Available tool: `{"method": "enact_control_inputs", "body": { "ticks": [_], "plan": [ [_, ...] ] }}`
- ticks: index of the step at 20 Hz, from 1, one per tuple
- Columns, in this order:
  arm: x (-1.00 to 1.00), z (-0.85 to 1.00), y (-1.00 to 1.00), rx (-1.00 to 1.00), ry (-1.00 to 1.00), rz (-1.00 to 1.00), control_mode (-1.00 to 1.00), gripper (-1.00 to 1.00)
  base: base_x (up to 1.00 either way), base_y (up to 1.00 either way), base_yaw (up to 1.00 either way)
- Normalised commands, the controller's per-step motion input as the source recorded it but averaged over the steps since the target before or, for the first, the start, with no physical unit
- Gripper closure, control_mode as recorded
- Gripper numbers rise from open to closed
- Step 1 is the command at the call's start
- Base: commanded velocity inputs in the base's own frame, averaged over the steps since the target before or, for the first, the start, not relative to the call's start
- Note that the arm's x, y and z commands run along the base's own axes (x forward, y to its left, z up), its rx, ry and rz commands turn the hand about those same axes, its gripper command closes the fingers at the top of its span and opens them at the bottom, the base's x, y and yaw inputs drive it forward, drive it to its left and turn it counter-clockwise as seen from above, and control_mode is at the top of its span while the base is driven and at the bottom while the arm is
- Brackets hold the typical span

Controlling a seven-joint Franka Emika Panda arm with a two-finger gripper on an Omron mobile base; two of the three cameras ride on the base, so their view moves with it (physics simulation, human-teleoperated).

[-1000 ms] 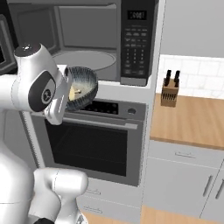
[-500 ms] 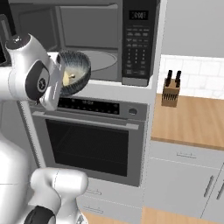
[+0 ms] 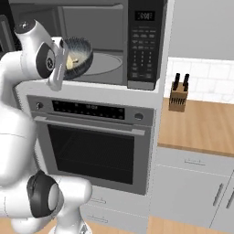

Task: Pick the mushroom from the sink and place it in the bowl. Then pick the bowl and place it in the microwave. Then close the microwave door and press the start button.

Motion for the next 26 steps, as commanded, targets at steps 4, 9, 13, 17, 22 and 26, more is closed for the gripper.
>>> {"method": "enact_control_inputs", "body": {
  "ticks": [4, 9, 13, 17, 22, 26],
  "plan": [
    [1.0, 0.0, 0.08, 0.02, 0.06, -0.05, -1.0, 1.0, 0.0, 0.0, 0.0],
    [1.0, -0.01, 0.0, 0.0, 0.07, -0.05, -1.0, 1.0, 0.0, 0.0, 0.0],
    [1.0, -0.19, 0.0, 0.0, 0.05, -0.01, -1.0, 1.0, 0.0, 0.0, 0.0],
    [0.91, -0.42, 0.0, 0.0, 0.01, -0.02, -1.0, 1.0, 0.0, 0.0, 0.0],
    [0.24, -0.26, 0.0, 0.0, -0.01, 0.0, -1.0, 1.0, 0.0, 0.0, 0.0],
    [-0.64, 0.0, 0.0, 0.0, -0.1, 0.0, -1.0, -1.0, 0.0, 0.0, 0.0]
  ]
}}
